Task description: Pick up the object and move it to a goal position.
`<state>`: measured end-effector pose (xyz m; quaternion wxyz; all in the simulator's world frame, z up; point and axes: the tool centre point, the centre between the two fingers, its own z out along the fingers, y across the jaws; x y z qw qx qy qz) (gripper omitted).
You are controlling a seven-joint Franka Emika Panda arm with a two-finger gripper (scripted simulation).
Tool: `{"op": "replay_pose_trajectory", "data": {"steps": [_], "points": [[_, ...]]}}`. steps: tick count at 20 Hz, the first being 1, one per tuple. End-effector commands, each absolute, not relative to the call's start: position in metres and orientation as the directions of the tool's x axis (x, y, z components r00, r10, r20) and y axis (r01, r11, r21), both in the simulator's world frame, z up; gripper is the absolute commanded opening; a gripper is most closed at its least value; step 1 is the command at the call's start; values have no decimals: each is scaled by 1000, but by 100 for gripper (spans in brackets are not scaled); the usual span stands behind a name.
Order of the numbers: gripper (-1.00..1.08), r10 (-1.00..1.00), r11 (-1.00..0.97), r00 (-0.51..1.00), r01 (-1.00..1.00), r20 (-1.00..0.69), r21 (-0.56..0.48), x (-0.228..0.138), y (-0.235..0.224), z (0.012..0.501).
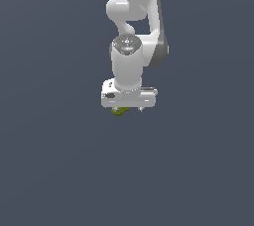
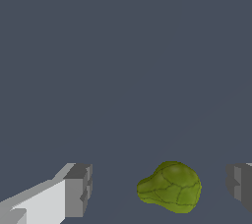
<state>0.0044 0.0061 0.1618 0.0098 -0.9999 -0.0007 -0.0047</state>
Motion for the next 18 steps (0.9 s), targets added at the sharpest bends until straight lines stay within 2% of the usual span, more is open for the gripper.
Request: {"op": "replay_pose_trajectory", "data": {"steps": [1, 10, 18], "points": [[100, 1, -1000, 1000, 1, 9, -20, 4, 6, 162], [100, -30, -1000, 998, -30, 47, 8, 15, -32, 177], [100, -55, -998, 997, -56, 46, 5, 13, -31, 175]]}}
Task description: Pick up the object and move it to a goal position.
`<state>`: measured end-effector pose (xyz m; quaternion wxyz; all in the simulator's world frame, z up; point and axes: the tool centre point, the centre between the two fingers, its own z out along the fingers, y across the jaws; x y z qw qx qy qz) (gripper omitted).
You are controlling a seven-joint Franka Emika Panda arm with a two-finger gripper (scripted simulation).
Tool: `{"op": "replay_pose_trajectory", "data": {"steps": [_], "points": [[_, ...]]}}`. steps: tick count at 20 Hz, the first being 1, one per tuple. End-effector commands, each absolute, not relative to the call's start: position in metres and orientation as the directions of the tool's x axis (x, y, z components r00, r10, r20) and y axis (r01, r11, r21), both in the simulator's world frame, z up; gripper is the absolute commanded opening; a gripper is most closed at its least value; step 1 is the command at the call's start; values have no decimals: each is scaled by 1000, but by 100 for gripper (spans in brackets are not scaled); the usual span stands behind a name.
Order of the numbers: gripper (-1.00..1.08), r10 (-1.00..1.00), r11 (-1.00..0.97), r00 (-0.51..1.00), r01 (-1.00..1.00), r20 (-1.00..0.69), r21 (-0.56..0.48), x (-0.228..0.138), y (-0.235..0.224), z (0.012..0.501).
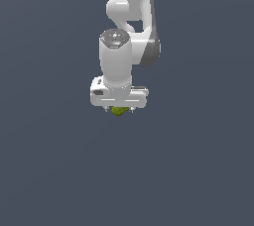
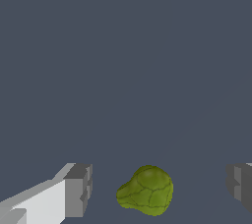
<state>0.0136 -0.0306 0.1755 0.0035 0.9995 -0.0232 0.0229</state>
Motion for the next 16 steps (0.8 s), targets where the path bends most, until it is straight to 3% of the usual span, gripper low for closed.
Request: {"op": "replay_pose_trajectory", "data": {"steps": [1, 16], "points": [[100, -64, -998, 997, -65, 45, 5, 13, -31, 174], [100, -351, -936, 936, -351, 31, -11, -6, -28, 154]]}}
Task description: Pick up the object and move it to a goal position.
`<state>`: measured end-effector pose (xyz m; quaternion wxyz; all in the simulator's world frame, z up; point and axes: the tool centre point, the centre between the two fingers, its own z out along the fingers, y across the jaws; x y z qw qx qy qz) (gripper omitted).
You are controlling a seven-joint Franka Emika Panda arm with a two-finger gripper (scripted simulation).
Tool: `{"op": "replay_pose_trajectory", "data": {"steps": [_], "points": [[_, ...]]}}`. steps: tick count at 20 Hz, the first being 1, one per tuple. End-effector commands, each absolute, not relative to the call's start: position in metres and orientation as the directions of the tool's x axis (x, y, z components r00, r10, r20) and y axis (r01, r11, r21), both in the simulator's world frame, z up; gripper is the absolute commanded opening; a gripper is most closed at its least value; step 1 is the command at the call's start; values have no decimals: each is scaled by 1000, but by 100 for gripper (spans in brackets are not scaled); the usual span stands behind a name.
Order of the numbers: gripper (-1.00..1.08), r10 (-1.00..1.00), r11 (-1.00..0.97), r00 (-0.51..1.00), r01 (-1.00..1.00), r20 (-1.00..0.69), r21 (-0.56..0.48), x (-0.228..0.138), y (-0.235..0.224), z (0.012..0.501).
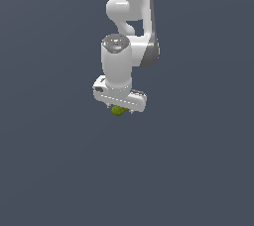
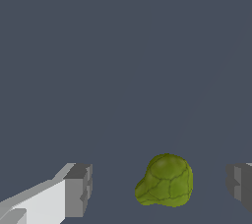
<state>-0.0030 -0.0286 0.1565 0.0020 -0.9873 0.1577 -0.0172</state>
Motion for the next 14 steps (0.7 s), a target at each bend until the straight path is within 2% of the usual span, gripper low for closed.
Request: {"op": "replay_pose_trajectory", "data": {"steps": [1, 14], "points": [[100, -377, -926, 926, -377, 30, -12, -7, -28, 152], [100, -685, -728, 728, -685, 11, -16, -32, -28, 129]]}}
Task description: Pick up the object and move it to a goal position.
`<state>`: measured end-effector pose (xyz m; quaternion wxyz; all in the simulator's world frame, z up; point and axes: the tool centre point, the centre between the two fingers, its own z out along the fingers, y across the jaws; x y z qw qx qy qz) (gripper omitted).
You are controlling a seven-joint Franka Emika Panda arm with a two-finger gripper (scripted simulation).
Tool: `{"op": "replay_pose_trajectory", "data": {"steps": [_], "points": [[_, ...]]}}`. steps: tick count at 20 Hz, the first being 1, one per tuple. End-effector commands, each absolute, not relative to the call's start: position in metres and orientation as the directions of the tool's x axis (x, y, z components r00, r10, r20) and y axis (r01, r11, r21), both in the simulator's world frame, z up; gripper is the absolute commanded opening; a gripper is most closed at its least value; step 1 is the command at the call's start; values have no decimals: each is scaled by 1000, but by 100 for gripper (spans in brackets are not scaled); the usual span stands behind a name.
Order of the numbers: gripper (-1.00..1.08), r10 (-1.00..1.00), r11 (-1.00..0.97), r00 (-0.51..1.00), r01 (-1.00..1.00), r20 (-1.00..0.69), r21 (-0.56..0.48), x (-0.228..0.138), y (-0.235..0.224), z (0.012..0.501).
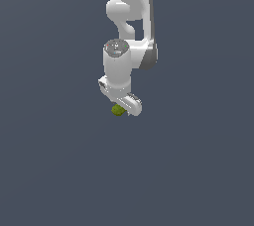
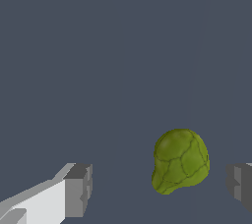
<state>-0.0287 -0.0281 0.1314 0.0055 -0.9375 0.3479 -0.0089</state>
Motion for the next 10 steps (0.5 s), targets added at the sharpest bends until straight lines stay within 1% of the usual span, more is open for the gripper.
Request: {"op": "replay_pose_trajectory", "data": {"steps": [1, 10], "points": [[100, -706, -708, 708, -706, 10, -16, -34, -28, 127], [100, -863, -505, 505, -863, 1, -12, -51, -30, 113]]}}
